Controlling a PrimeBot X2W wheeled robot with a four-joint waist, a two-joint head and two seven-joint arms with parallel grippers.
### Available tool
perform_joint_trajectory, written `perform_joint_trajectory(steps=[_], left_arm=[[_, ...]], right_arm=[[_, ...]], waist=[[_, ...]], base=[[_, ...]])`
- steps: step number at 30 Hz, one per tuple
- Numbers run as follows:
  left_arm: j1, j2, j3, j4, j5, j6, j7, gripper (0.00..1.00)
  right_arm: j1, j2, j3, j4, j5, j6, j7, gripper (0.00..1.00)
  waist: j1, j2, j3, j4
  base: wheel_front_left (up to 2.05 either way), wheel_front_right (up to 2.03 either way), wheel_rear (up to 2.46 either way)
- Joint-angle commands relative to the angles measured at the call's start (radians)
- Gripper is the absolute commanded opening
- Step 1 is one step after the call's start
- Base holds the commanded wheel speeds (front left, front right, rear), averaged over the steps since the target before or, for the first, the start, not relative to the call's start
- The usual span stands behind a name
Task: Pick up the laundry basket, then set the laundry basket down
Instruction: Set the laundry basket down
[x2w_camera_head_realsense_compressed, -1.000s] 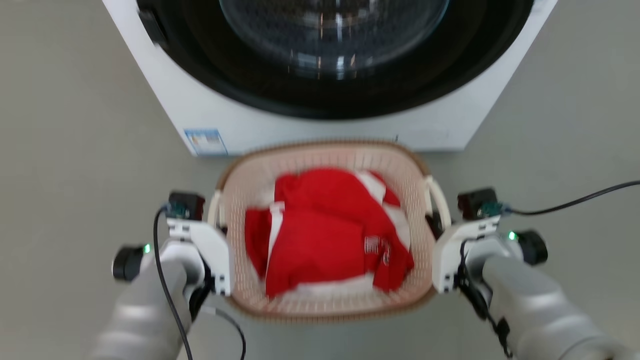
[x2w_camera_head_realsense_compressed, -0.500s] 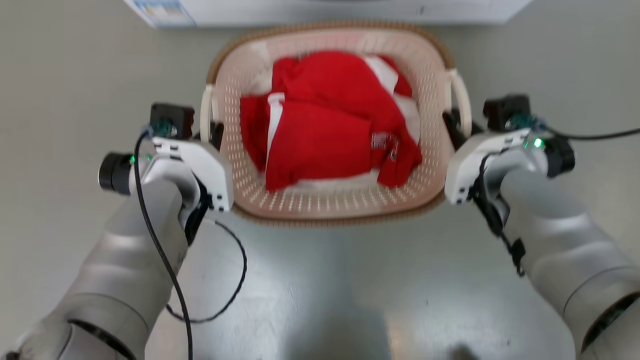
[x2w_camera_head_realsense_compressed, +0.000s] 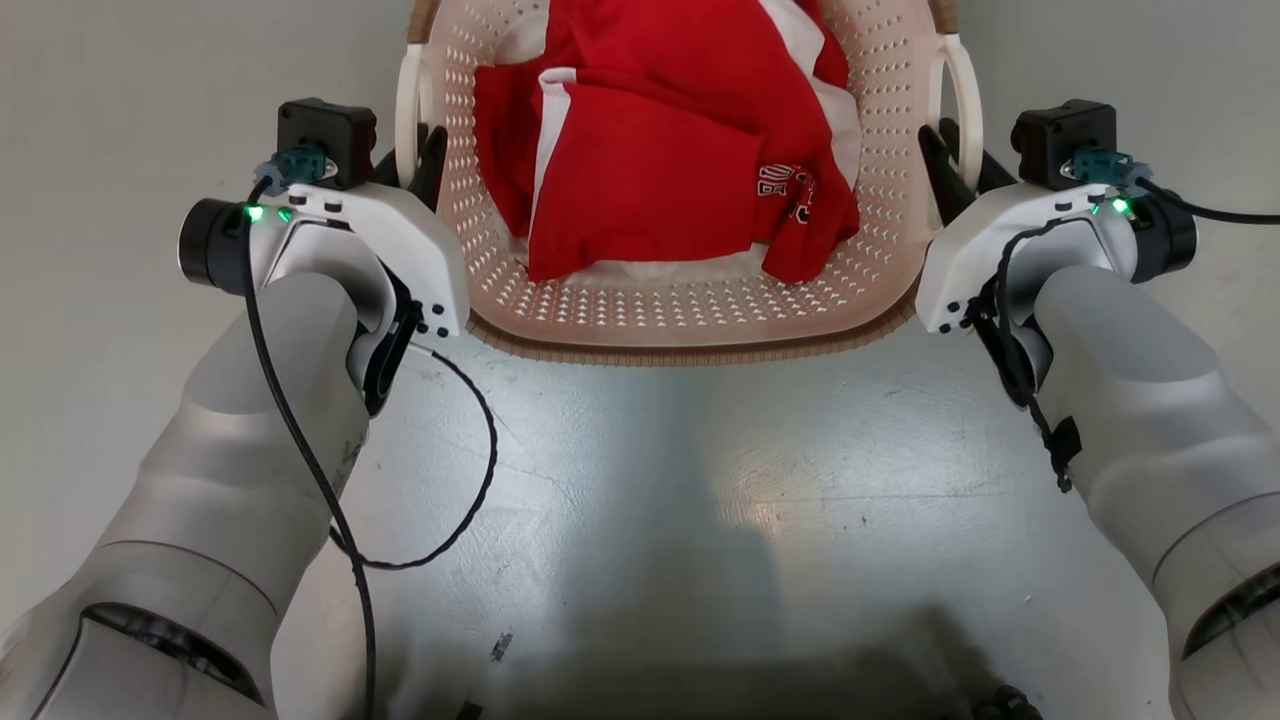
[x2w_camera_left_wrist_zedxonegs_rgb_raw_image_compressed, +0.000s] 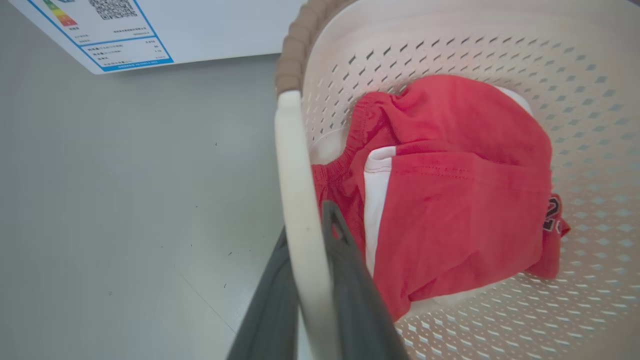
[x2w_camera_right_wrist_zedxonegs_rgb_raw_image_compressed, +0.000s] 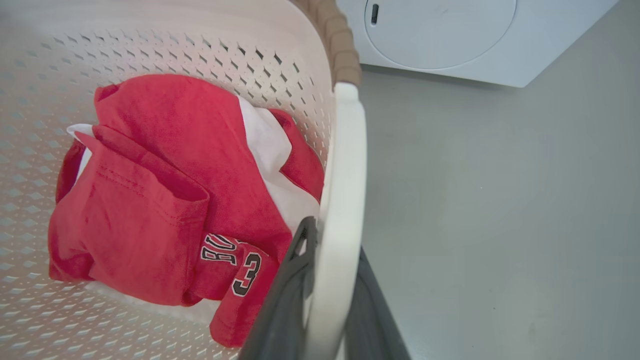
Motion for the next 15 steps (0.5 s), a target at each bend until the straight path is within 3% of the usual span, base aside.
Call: perform_joint_trajectory(steps=[1,15], left_arm=[[-0.015,0.031,0.025,-0.026,0.023,0.006,-0.014,0.0],[-0.01,0.007,0.083,0.006,0.089,-0.022,-0.014,0.0]], right_arm=[[0.032,0.01,-0.001,-0.018,-0.035,0.015,-0.009,0.0],[0.075,0.033,-0.178,-0.043,-0.201,0.015,-0.009,0.0]], waist=[[0.0,0.0,0.014,0.002],[0.0,0.0,0.038,-0.003]], base=[[0.0,0.0,0.0],[0.0,0.0,0.0]])
